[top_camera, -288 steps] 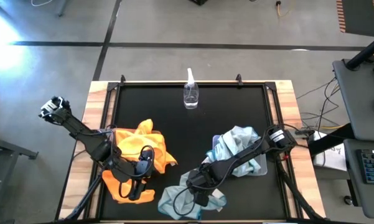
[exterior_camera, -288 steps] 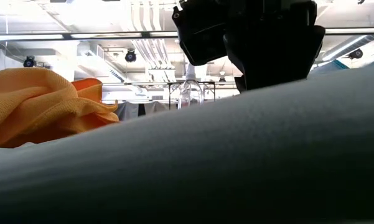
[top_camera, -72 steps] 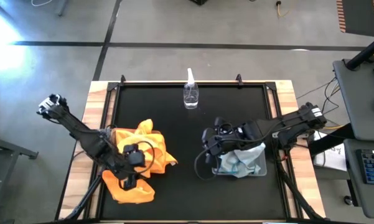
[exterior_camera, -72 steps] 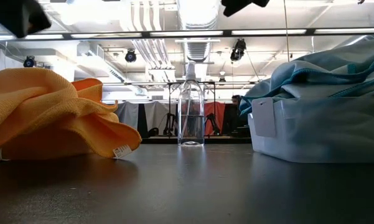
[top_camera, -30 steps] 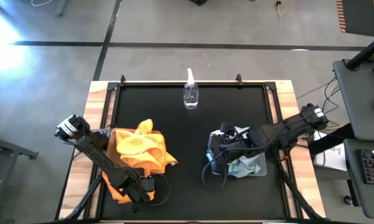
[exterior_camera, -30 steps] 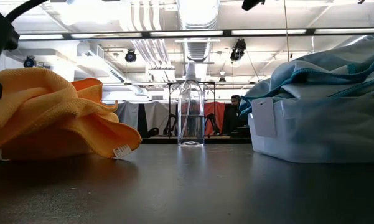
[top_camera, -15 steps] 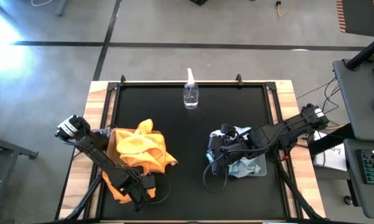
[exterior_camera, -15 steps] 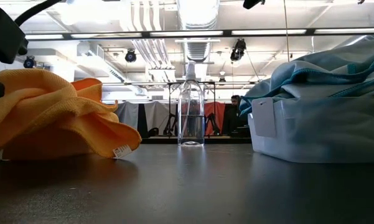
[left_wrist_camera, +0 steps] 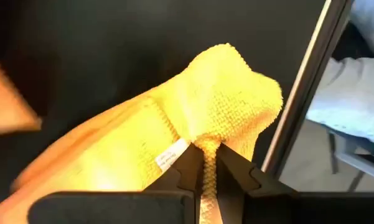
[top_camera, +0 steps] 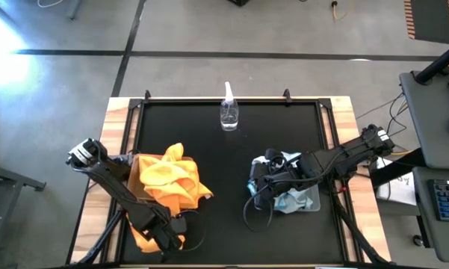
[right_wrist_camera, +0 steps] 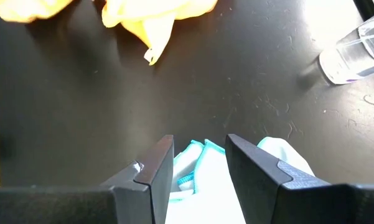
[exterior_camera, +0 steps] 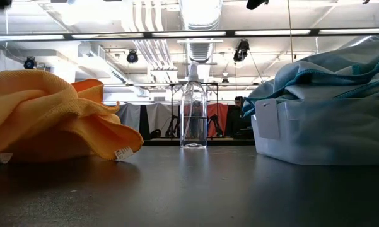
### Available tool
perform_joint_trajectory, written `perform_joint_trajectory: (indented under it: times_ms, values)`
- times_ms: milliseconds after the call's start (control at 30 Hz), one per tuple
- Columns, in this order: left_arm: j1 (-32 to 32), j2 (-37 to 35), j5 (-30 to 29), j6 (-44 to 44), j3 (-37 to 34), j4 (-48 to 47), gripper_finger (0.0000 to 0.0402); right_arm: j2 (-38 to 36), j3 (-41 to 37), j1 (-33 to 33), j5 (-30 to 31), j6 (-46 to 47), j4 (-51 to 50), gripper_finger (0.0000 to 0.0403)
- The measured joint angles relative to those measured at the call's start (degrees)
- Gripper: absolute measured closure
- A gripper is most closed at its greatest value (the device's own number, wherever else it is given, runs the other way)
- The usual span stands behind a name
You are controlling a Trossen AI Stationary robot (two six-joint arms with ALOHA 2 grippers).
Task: Sort microfiber towel by color & place in baskets
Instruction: Put the orange microfiber cloth into the orange bin
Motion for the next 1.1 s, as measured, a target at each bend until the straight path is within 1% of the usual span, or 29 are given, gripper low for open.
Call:
perform_joint_trajectory:
  times_ms: [100,167,267,400,433,500,600,733,800,900,1000,1100]
  values:
    - [0.0,0.0,-0.9,0.2,6.4,-10.8,0.0386,0.0,0.0,0.0,0.0,0.0,-0.1,0.0261]
    - [0.0,0.0,-4.1,0.4,11.9,-19.3,0.0386,0.0,0.0,0.0,0.0,0.0,-0.1,0.0261]
    - [-0.1,0.0,-10.7,0.2,20.8,-33.8,0.0386,0.0,0.0,0.2,0.0,0.0,-0.2,0.0261]
    - [-0.6,0.0,-22.9,-2.1,33.3,-50.3,0.0386,0.0,0.0,0.7,0.0,0.0,-0.3,0.0261]
    - [-0.8,-0.3,-26.4,-2.3,35.8,-50.8,0.0386,0.0,0.0,0.9,0.0,0.0,-0.3,0.0261]
    - [-1.1,-1.9,-32.1,0.8,39.3,-48.5,0.0386,0.0,0.0,1.4,0.0,0.0,-0.5,0.0261]
    - [-1.4,-3.0,-39.4,1.6,45.5,-50.2,0.0386,-0.1,0.0,2.1,0.1,0.3,-1.1,0.0261]
    - [-1.9,-4.6,-45.3,5.6,50.5,-49.9,0.0386,-0.1,0.0,2.9,0.1,1.5,-2.2,0.0261]
    - [-1.9,-6.1,-47.8,8.4,51.4,-50.1,0.0387,-0.1,0.0,3.1,0.1,2.1,-2.3,0.0261]
    - [-1.9,-8.2,-51.0,10.1,52.1,-50.1,0.0392,-0.1,0.0,3.5,0.1,3.1,-3.0,0.0261]
    - [-1.8,-10.6,-53.0,11.0,51.0,-50.1,0.0398,-0.1,0.0,3.9,0.1,3.5,-3.1,0.0261]
    - [-1.8,-14.2,-53.4,10.7,48.0,-50.1,0.0399,-0.1,0.0,4.1,0.1,4.1,-3.2,0.0261]
